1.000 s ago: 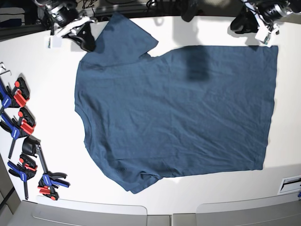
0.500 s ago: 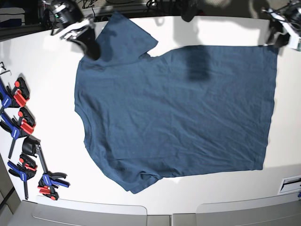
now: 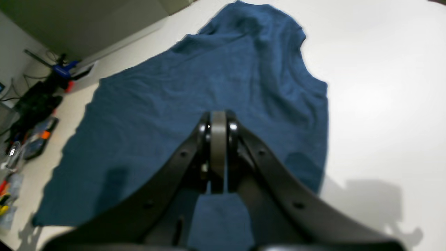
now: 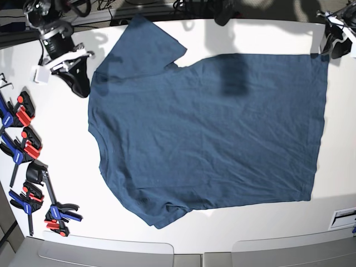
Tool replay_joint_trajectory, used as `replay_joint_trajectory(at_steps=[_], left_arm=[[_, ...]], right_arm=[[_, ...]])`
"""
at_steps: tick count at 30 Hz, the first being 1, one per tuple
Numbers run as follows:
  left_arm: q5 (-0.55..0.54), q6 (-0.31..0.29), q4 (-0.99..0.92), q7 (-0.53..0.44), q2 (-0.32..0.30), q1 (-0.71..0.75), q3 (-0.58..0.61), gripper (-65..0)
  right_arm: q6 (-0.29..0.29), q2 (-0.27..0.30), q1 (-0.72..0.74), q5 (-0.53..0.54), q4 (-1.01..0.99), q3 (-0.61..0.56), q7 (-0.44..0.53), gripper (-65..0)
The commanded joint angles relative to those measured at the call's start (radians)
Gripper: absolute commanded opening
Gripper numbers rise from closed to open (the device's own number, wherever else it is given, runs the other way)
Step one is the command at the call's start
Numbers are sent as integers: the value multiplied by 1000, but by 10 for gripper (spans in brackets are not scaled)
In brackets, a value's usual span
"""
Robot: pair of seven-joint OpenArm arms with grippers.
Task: Fold the T-shirt properly
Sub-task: 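Grasp the shirt edge at the sleeve and hem corners with both grippers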
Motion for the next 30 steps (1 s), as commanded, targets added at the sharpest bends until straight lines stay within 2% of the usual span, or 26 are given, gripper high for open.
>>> replay_joint_trajectory(at_steps=[1,6,13,19,20,23,24,28,30], left_arm=[[-18,0,8,-17,-6,11,-11,-460],[-26,0,8,-12,47,14,-11,-460],[-25,-1,8,15,129,15,-11,-460],[-25,-1,8,14,138,54,-11,-460],[-26,0,8,13,138,63,-11,-460],[-25,-1,8,13,138,77,-11,-460],[-25,0,8,14,138,80,-11,-460],[-25,0,8,13,138,80,-11,-460],[-25,0,8,8,138,80,-11,-460]], right_arm=[[5,18,13,19,-14,6,23,-650],[5,52,108,29,-238,3,13,-650],[5,98,256,116,-554,-1,-48,-650],[5,98,299,50,-626,-3,-42,-650],[5,98,298,50,-626,-3,-41,-630],[5,98,298,50,-626,-3,-37,-384],[5,98,298,49,-626,-3,-34,-345],[-2,98,298,-31,-626,-3,37,-340],[-35,98,299,-69,-626,-3,64,-340]])
